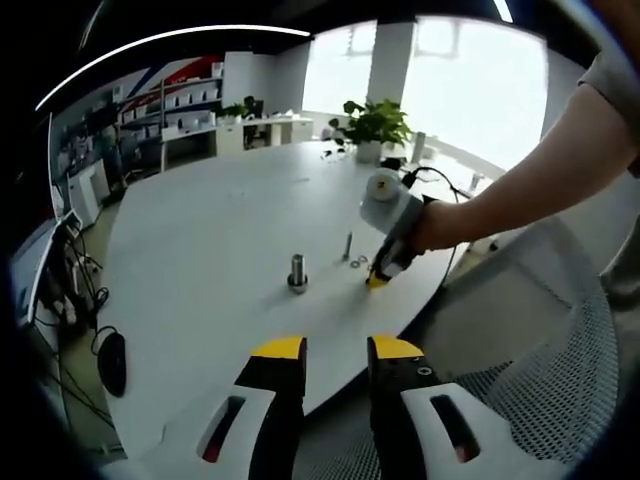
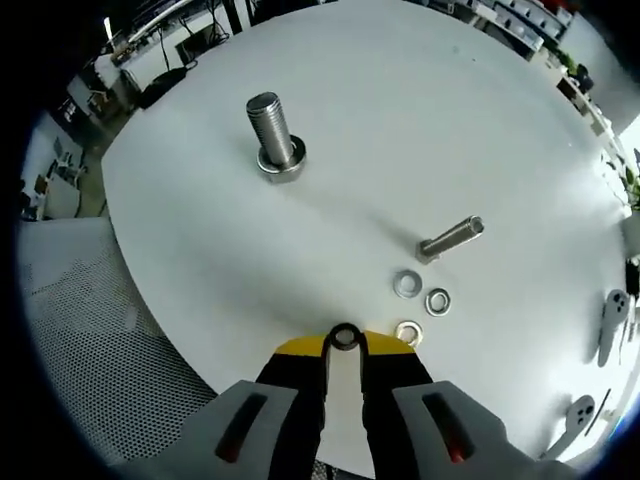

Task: Place the washer onto the threaded stud by aligning its center hole with the stud, sliding it down to the base, and recovering from edge contact or off-axis alignment until the washer reaches the visible bottom stop.

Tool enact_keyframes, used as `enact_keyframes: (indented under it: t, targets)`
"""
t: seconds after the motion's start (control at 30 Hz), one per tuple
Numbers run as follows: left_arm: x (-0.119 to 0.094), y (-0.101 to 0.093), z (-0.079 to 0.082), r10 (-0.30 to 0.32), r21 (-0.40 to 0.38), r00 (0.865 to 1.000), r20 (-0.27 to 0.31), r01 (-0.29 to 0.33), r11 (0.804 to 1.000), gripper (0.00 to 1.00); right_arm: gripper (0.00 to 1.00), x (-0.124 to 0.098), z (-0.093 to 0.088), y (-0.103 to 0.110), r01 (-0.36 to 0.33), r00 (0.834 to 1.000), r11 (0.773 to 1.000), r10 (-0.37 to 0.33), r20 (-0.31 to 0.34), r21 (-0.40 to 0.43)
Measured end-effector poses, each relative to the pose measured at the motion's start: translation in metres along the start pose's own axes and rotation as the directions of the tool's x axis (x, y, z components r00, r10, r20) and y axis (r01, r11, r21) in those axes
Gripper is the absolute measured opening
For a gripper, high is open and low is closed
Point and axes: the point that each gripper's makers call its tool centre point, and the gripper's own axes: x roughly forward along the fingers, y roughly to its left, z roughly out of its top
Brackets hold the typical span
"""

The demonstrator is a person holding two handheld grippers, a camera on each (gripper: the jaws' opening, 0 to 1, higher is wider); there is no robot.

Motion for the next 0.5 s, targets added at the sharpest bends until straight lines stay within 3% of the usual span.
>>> enact_keyframes:
  t: [0.5]
  targets:
    - [0.000,0.001,0.001,0.006,-0.006,1.000,0.010,-0.006,1.000,0.22,0.14,-0.014,0.015,-0.007,-0.007,0.998,1.000,0.007,0.058,-0.002]
